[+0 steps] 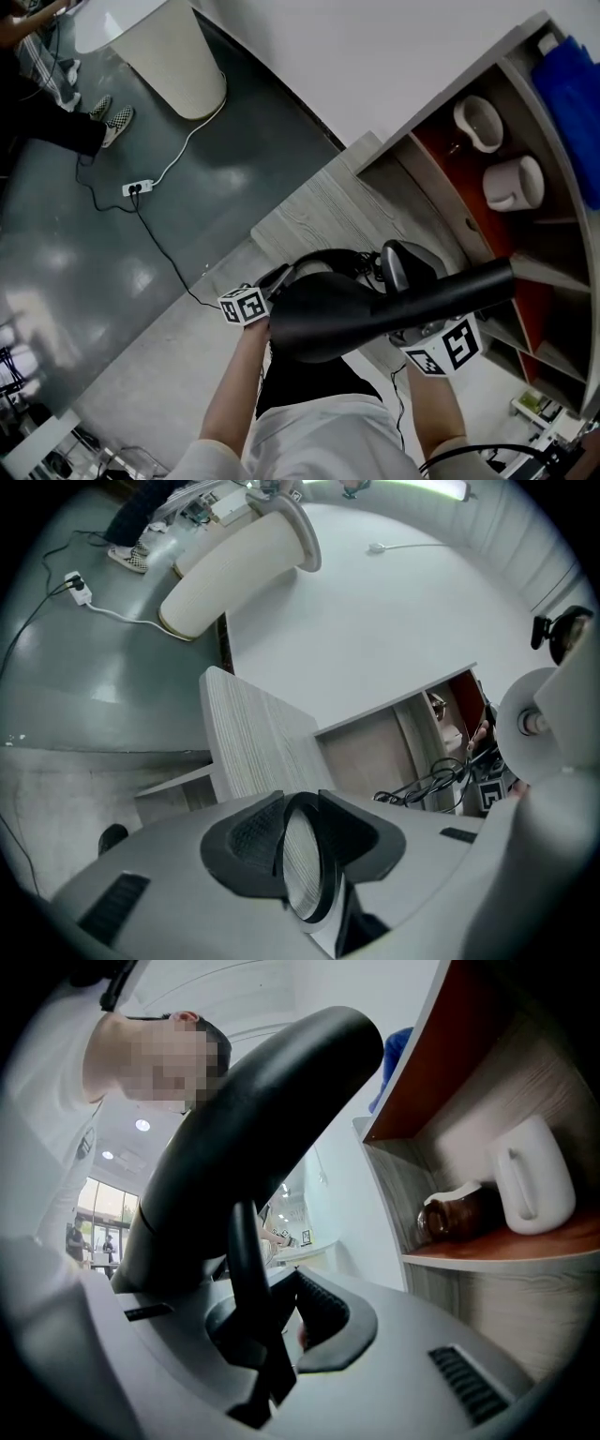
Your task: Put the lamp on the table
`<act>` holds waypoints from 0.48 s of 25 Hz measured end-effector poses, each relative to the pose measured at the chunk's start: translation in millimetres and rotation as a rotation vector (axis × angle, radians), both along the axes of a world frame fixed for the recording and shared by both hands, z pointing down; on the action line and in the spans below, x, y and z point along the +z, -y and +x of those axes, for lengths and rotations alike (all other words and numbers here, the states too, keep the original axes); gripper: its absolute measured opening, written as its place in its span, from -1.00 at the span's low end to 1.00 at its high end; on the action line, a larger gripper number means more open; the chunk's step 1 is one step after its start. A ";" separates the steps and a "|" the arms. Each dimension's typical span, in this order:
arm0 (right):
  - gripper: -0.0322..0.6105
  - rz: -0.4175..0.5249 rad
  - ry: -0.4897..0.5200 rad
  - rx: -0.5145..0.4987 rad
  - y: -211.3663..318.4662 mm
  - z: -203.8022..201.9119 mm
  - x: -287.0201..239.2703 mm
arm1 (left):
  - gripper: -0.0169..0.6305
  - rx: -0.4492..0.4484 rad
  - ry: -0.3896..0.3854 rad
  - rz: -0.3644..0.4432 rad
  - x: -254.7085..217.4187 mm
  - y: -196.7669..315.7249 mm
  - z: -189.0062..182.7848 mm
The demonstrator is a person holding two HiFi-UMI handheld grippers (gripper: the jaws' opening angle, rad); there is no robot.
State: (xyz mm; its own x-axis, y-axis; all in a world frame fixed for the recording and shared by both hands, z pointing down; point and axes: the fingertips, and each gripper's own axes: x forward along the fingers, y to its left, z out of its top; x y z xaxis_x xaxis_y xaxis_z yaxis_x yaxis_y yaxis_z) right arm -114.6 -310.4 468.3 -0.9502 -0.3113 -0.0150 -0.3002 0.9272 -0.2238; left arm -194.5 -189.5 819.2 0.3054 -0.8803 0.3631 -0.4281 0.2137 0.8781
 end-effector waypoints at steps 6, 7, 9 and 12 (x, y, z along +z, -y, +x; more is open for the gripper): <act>-0.85 0.023 -0.019 -0.012 -12.1 -6.1 1.0 | -0.57 -0.062 -0.022 0.028 -0.2 -17.1 4.7; -0.85 0.026 -0.021 -0.011 -13.5 -6.5 0.9 | -0.58 -0.067 -0.022 0.034 -1.0 -19.3 5.5; -0.85 0.028 -0.021 -0.004 -13.8 -6.1 1.0 | -0.58 -0.099 -0.011 0.045 -3.7 -23.4 2.3; -0.85 0.026 -0.018 0.005 -11.9 -4.8 1.3 | -0.60 -0.178 0.036 0.036 -6.0 -36.0 -11.5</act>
State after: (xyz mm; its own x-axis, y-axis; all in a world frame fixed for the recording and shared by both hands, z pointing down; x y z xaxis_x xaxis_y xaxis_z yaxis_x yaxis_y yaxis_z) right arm -119.4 -298.5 469.6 -0.9489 -0.3156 -0.0056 -0.3086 0.9312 -0.1942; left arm -206.0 -153.5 813.3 0.1308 -0.9319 0.3382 -0.4173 0.2577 0.8715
